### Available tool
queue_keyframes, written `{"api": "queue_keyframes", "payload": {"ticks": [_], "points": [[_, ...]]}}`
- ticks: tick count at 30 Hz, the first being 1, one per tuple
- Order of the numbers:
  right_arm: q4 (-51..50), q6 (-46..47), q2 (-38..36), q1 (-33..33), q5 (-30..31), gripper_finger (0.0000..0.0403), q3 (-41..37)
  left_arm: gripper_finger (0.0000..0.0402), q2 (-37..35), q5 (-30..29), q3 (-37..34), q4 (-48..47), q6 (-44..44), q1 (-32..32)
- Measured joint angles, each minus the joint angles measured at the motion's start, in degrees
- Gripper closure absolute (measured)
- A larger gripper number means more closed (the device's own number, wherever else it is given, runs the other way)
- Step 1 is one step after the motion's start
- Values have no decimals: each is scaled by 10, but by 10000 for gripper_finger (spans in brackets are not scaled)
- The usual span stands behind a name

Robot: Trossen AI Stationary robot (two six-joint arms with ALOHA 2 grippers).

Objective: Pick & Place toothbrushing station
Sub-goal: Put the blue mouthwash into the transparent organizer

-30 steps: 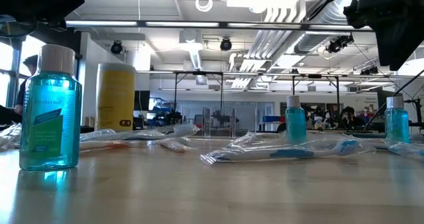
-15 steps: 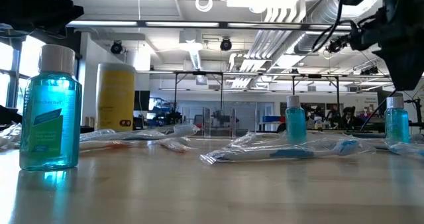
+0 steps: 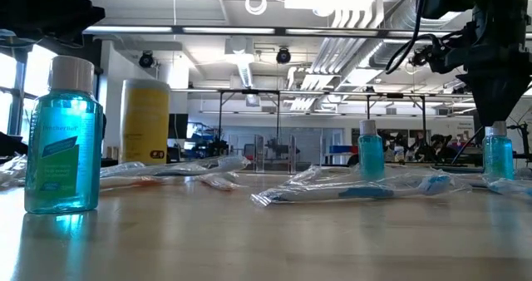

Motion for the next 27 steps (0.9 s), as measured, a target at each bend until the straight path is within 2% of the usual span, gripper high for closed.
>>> {"api": "queue_keyframes", "payload": {"ticks": [6, 15, 21, 24, 27], "points": [[6, -1, 0, -4, 0, 218, -5, 274, 0, 0, 0, 0, 0, 0], [128, -36, 0, -4, -17, 218, -96, 274, 0, 0, 0, 0, -1, 0], [131, -45, 0, -4, -15, 219, -133, 274, 0, 0, 0, 0, 0, 0], [130, -45, 0, -4, 10, 233, -146, 274, 0, 0, 0, 0, 0, 0], [130, -45, 0, -4, 31, 264, -150, 274, 0, 0, 0, 0, 0, 0]]}}
